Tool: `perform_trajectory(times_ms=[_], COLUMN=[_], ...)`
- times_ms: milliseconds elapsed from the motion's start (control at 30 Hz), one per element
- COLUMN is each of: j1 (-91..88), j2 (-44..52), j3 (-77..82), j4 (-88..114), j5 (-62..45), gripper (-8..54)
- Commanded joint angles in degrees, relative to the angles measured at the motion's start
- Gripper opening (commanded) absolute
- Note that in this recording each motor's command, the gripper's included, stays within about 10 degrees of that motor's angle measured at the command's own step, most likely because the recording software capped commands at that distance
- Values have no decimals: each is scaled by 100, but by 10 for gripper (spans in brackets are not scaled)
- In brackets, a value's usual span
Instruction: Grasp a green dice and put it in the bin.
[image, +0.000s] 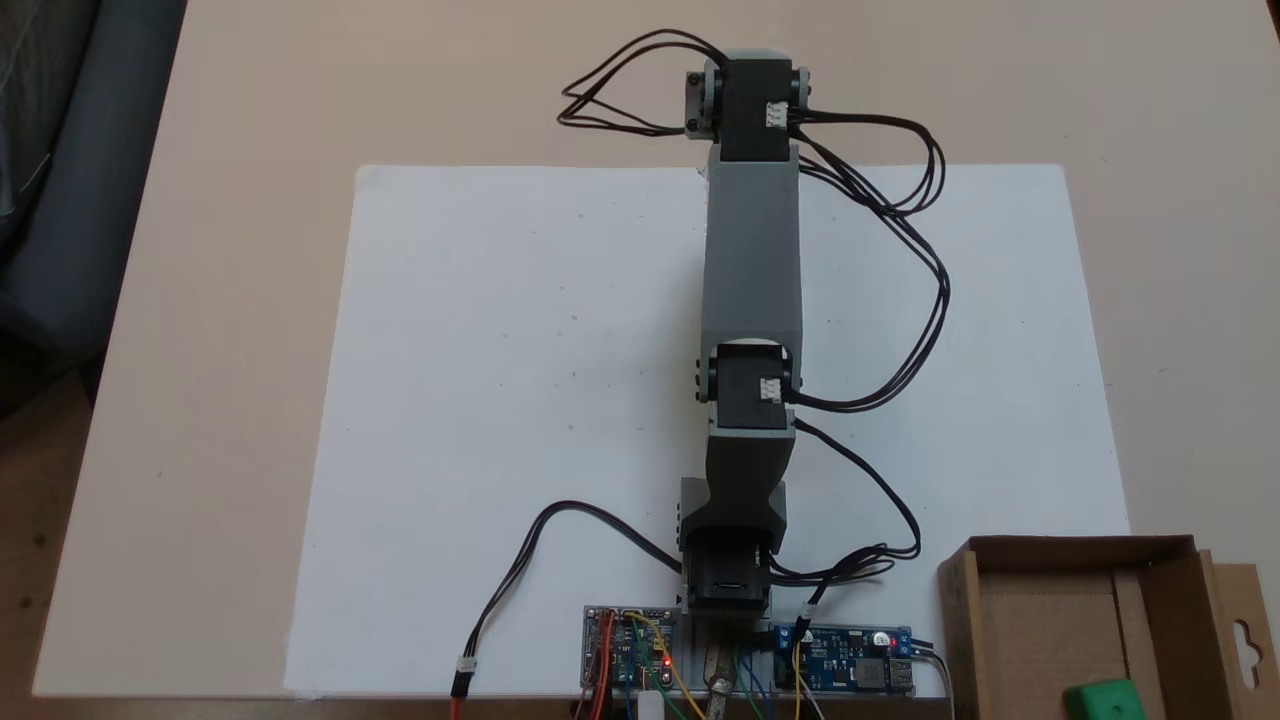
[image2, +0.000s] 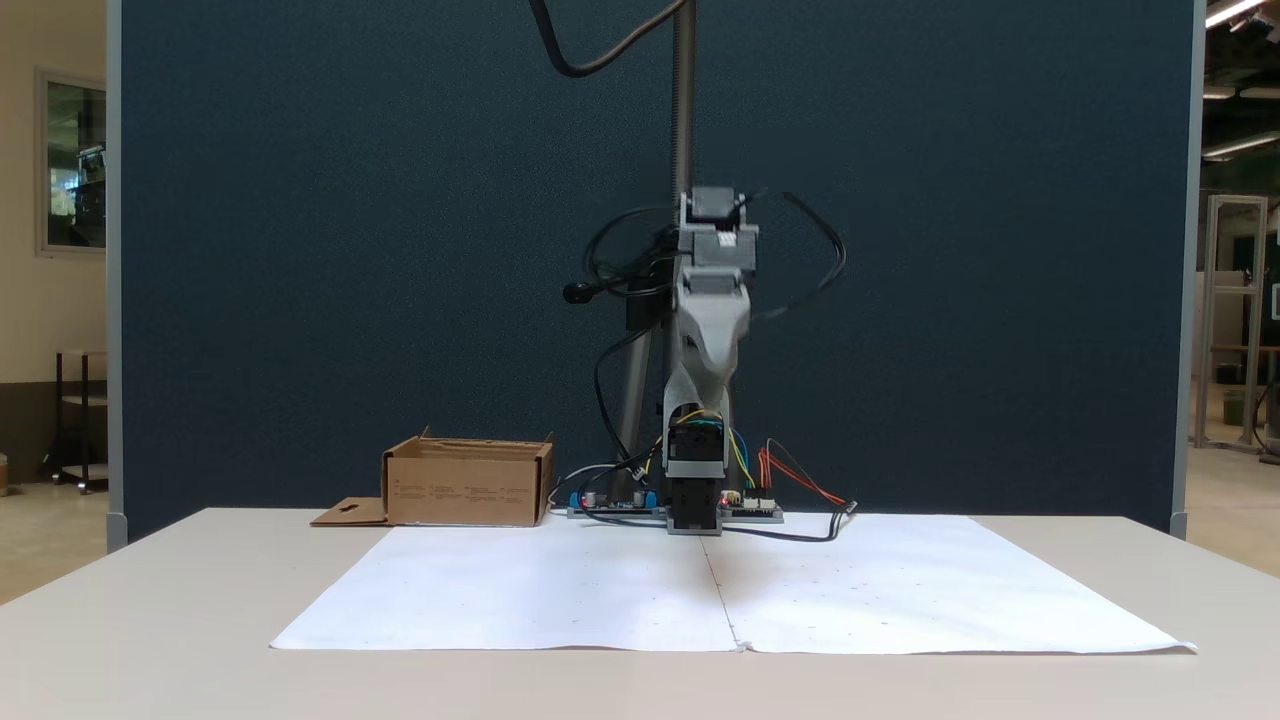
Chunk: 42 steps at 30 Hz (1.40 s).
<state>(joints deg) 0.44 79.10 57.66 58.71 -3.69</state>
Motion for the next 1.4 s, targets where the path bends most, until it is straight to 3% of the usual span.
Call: perform_trajectory(times_ms=[0,233,433,700,1367], j1=[-9,35,44,466,290], j2=[220,1433,2566,3823,4315], j3=[352,3463,4685,5783,9932], j4=[-888,-2670,-4146,-5904,-9666], j5=[-712,-765,-642,554,431], gripper=[425,425,442,453,446])
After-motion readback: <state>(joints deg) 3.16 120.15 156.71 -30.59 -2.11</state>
